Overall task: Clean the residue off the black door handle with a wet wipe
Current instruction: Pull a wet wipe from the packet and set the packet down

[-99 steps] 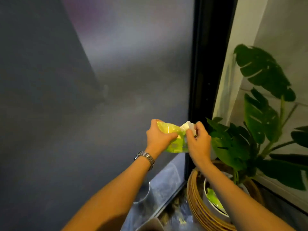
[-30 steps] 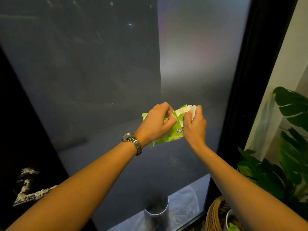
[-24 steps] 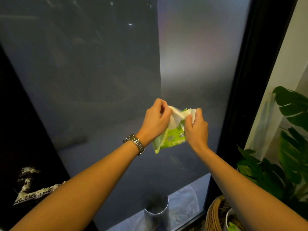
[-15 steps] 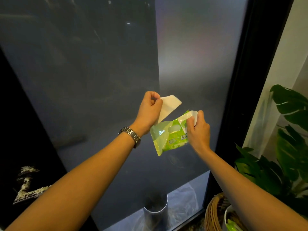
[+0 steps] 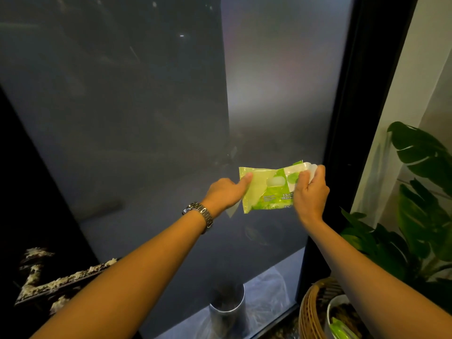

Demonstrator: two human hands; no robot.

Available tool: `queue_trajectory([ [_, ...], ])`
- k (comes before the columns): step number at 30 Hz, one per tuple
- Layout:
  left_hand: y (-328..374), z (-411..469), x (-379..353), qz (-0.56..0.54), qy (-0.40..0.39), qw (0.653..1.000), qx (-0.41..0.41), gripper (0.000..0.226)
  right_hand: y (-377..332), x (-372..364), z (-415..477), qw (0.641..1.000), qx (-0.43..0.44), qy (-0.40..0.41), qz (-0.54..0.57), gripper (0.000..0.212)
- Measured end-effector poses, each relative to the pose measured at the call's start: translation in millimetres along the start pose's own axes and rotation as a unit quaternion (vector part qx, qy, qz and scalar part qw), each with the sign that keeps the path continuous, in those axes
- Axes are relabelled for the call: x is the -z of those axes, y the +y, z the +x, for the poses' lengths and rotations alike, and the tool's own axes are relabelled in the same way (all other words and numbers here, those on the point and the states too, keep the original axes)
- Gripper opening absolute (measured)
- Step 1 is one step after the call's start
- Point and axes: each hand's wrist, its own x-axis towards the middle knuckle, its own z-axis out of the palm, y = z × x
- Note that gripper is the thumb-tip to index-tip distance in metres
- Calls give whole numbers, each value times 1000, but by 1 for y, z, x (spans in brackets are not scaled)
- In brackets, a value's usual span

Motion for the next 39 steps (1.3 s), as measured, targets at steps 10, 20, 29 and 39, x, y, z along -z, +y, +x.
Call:
queue_trajectory([
  [10, 1, 6, -28, -281, -59, 956, 51, 23, 6, 5, -2, 996, 42, 8, -74, 42],
  [20, 12, 14, -41, -354, -26, 934, 36, 25, 5, -15, -41, 985, 103, -135, 34, 20],
  [29, 6, 21, -56, -405, -75, 911, -5, 35, 22, 4, -3, 959, -221, -121, 130, 79],
  [39, 21, 38, -88, -233, -25, 970, -65, 28, 53, 18, 3, 924, -309, -117, 193, 32],
])
